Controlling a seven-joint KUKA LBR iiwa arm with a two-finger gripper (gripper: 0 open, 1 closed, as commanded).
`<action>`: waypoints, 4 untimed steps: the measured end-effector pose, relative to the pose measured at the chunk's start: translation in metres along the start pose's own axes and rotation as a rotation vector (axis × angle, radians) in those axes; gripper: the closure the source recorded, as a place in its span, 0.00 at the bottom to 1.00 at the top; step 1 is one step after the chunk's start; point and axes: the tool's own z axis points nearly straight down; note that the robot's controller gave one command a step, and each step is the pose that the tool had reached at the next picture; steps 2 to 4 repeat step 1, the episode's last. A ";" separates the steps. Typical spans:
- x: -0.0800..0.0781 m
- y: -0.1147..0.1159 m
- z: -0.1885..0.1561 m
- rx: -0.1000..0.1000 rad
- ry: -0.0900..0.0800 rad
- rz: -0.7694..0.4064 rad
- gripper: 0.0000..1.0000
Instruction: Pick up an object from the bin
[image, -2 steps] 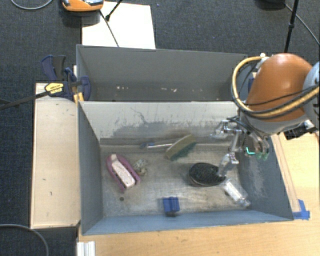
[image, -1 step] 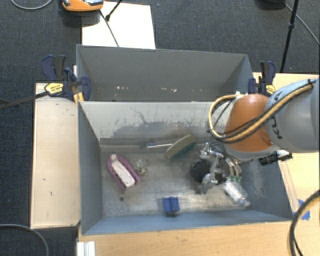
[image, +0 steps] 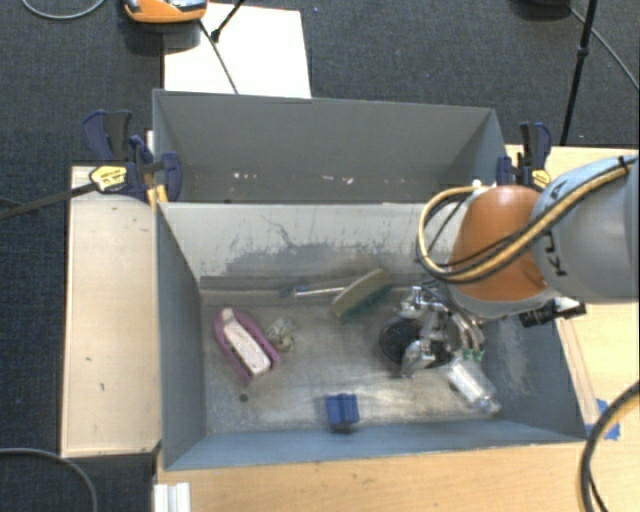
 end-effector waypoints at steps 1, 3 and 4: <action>0.002 -0.008 -0.140 0.001 0.004 -0.076 1.00; 0.002 -0.008 -0.140 0.001 0.004 -0.076 1.00; 0.002 -0.008 -0.140 0.001 0.004 -0.076 1.00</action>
Offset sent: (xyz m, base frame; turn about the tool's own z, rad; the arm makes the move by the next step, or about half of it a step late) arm -0.0067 -0.0071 0.1354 -0.0770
